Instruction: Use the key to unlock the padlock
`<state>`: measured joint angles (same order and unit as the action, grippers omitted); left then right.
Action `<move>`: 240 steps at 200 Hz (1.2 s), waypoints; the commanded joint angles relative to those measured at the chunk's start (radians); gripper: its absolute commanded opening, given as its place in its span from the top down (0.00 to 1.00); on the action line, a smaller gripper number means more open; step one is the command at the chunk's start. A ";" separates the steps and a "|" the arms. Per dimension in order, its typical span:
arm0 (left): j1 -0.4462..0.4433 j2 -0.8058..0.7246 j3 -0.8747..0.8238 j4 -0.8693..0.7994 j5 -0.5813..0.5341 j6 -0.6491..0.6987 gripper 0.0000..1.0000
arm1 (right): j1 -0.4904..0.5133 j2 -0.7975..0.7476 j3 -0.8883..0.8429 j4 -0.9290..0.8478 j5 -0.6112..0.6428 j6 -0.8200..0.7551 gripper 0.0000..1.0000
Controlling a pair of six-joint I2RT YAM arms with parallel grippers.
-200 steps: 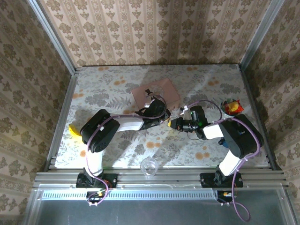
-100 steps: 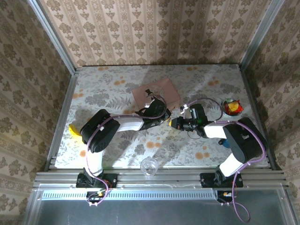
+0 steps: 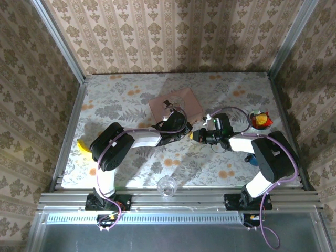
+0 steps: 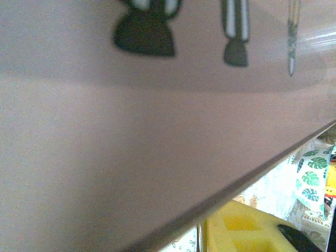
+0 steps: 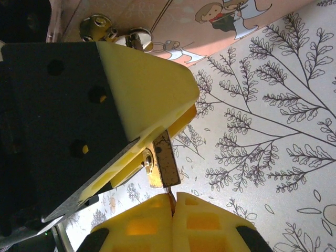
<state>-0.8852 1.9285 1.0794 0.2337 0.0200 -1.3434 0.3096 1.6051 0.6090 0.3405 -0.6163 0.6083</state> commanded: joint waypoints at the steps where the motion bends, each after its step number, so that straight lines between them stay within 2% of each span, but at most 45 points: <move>1: -0.048 0.026 -0.038 -0.093 0.198 -0.078 1.00 | -0.025 0.004 0.041 0.073 0.030 0.002 0.99; 18: -0.050 0.029 -0.030 -0.101 0.199 -0.073 1.00 | -0.026 0.022 0.024 0.136 0.020 0.031 0.98; 40: -0.049 0.026 -0.035 -0.103 0.198 -0.075 1.00 | -0.026 0.018 0.019 0.147 0.018 0.037 0.84; 77: -0.046 0.024 -0.042 -0.095 0.190 -0.085 1.00 | -0.026 -0.030 0.018 0.059 0.038 -0.015 0.57; 90: -0.043 0.026 -0.044 -0.092 0.189 -0.088 1.00 | -0.025 -0.048 0.011 0.044 0.045 -0.025 0.52; 124: -0.036 0.027 -0.047 -0.088 0.187 -0.092 1.00 | -0.025 -0.128 -0.025 0.010 0.062 -0.030 0.53; 155: -0.033 0.027 -0.044 -0.086 0.189 -0.092 1.00 | -0.024 -0.180 -0.051 -0.015 0.071 -0.017 0.66; 240: -0.032 0.027 -0.043 -0.083 0.195 -0.091 1.00 | 0.013 -0.101 -0.094 0.119 0.060 0.076 0.70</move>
<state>-0.8852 1.9266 1.0775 0.2325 0.0311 -1.3422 0.3080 1.4708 0.5278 0.3859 -0.5571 0.6502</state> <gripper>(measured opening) 0.284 0.312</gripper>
